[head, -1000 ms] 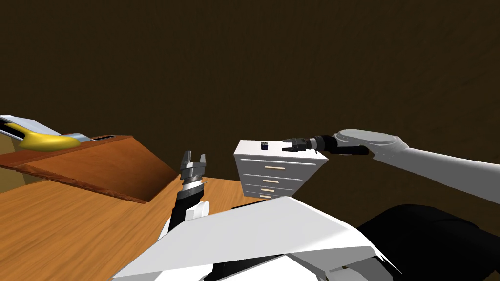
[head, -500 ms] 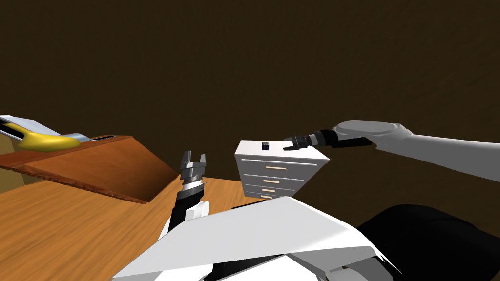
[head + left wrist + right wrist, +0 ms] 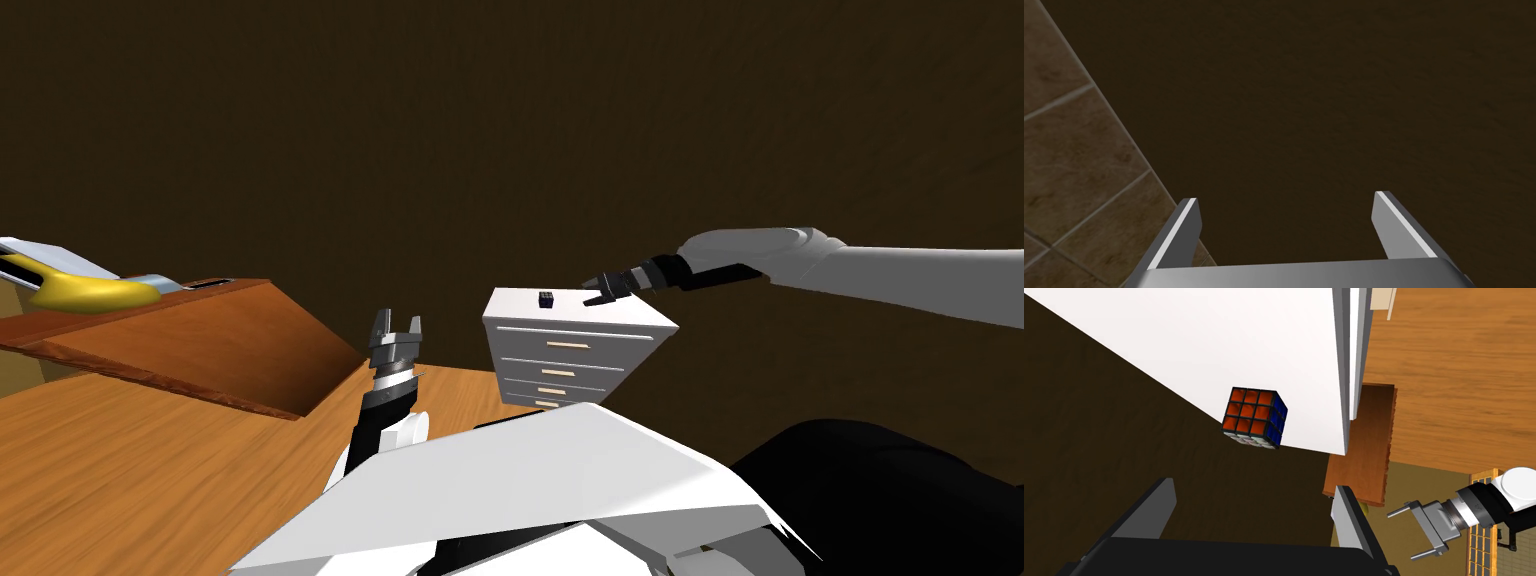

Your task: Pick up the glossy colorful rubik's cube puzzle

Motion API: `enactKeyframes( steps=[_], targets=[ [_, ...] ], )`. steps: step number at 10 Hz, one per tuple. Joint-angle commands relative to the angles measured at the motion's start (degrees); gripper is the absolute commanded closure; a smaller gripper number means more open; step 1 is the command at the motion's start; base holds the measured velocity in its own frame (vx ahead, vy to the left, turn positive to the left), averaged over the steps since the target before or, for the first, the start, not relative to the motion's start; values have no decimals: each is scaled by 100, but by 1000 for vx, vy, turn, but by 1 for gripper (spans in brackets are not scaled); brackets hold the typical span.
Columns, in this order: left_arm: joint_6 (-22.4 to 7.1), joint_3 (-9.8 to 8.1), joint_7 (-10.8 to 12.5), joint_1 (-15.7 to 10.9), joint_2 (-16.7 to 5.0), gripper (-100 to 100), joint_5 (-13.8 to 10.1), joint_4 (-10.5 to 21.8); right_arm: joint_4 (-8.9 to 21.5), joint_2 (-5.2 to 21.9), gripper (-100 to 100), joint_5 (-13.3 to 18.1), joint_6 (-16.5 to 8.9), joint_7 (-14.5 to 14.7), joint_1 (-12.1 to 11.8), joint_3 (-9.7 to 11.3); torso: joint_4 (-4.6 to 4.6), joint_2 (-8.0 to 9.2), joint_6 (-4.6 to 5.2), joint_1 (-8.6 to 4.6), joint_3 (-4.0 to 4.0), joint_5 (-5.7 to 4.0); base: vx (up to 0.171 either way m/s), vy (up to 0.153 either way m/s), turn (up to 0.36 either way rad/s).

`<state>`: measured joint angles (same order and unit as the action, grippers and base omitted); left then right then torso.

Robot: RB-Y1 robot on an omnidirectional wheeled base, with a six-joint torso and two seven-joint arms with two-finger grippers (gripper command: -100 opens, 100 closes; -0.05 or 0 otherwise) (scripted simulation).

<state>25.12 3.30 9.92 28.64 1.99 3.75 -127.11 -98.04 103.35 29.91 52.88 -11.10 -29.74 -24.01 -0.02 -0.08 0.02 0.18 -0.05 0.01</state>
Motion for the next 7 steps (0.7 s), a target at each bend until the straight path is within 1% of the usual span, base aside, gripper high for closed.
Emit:
enactKeyframes(
  steps=[1, 2, 3, 4, 5, 6, 7],
  targets=[
    [0, 0, 0, 0, 0, 0, 0, 0, 12, 182, -100, 47, 30, -54, -38, -72, 0, 0, 0, 0, 0, 0, 7, 16, 1],
    [0, 0, 0, 0, 0, 0, 0, 0, 203, 402, -100, 128, 111, -103, -171, -188, 0, 2, 0, -5, 1, -2, 11, 29, -24],
    [0, 0, 0, 0, 0, 0, 0, 0, 203, 561, -100, 128, 111, -103, -171, -188, 0, 1, 1, -2, 1, -1, 13, 36, -17],
    [0, 0, 0, 0, 0, 0, 0, 0, 203, 644, -100, 128, 111, -103, -171, -188, 0, 1, 0, 1, 0, 0, 7, 19, 3],
    [0, 0, 0, 0, 0, 0, 0, 0, 392, 879, -100, 201, 186, -147, -313, -301, 0, 2, 0, -3, 1, -1, 15, 39, -31],
    [0, 0, 0, 0, 0, 0, 0, 0, 392, 1053, -100, 201, 186, -147, -313, -301, 0, 0, 1, 2, 0, -1, 14, 40, -20],
    [0, 0, 0, 0, 0, 0, 0, 0, 579, 1220, -100, 267, 255, -187, -462, -410, 0, 0, 0, 3, 0, 0, 24, 53, -28]
  ],
)
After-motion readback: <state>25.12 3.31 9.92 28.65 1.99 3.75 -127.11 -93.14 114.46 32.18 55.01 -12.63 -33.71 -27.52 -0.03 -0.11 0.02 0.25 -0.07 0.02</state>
